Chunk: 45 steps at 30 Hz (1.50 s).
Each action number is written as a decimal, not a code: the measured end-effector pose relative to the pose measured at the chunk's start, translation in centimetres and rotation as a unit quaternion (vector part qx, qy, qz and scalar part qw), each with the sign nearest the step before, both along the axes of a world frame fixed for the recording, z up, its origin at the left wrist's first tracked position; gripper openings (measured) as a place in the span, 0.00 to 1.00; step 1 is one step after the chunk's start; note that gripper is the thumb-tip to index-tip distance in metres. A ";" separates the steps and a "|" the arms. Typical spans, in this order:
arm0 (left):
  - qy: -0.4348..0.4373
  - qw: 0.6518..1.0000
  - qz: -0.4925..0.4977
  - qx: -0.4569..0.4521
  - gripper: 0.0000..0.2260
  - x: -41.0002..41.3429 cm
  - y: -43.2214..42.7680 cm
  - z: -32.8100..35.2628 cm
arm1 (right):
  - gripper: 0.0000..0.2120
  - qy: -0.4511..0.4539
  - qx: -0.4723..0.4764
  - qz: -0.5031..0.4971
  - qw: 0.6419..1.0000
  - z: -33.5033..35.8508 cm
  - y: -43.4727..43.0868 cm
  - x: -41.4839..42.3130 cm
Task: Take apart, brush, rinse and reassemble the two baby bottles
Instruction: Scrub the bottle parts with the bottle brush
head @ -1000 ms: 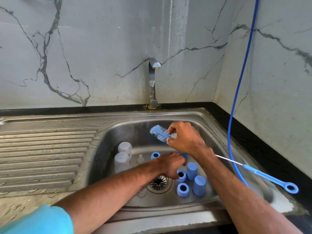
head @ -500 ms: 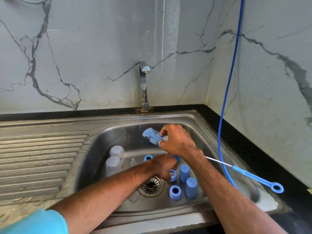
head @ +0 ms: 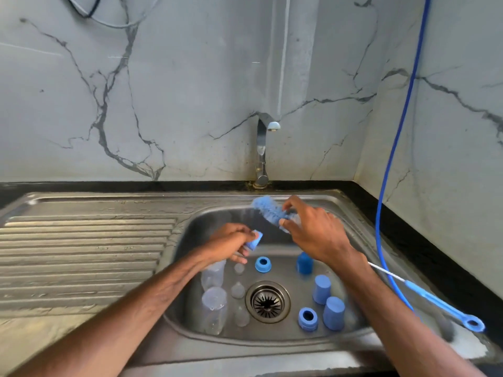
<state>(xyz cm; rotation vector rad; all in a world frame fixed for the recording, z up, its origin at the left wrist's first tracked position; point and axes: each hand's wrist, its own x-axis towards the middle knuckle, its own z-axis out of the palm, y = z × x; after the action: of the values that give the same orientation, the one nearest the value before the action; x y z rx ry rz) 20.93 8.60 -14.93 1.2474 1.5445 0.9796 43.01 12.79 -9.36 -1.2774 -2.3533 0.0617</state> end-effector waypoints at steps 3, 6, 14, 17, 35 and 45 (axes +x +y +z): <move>-0.203 0.977 0.058 -0.032 0.12 -1.3 -0.5 0.6 | 0.12 -0.021 -0.023 0.017 0.999 0.4 -1.1 0.3; -0.298 0.951 0.073 -0.031 0.14 -2.0 -0.6 1.0 | 0.15 -0.044 -0.065 0.040 0.996 0.4 -1.8 0.0; -0.321 0.946 0.023 -0.046 0.17 -1.6 -0.6 1.0 | 0.10 -0.098 -0.087 0.037 0.991 -0.6 -2.2 -0.5; -0.307 0.951 -0.005 -0.040 0.20 -0.4 -0.8 0.8 | 0.10 -0.096 -0.081 0.027 0.992 -0.9 -2.0 -0.9; -0.408 0.911 0.030 0.044 0.17 2.5 -1.0 1.6 | 0.10 0.083 -0.141 0.051 0.985 -0.2 -2.5 -1.4; -0.434 0.880 0.157 0.111 0.20 -0.4 -0.1 2.6 | 0.11 0.026 -0.140 0.086 0.986 0.7 -3.2 -1.2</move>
<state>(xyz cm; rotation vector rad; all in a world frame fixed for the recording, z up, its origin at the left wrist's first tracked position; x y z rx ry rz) 20.55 8.46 -12.36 0.5288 0.9244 1.6755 41.78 9.61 -8.66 -1.1739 -2.4675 0.4903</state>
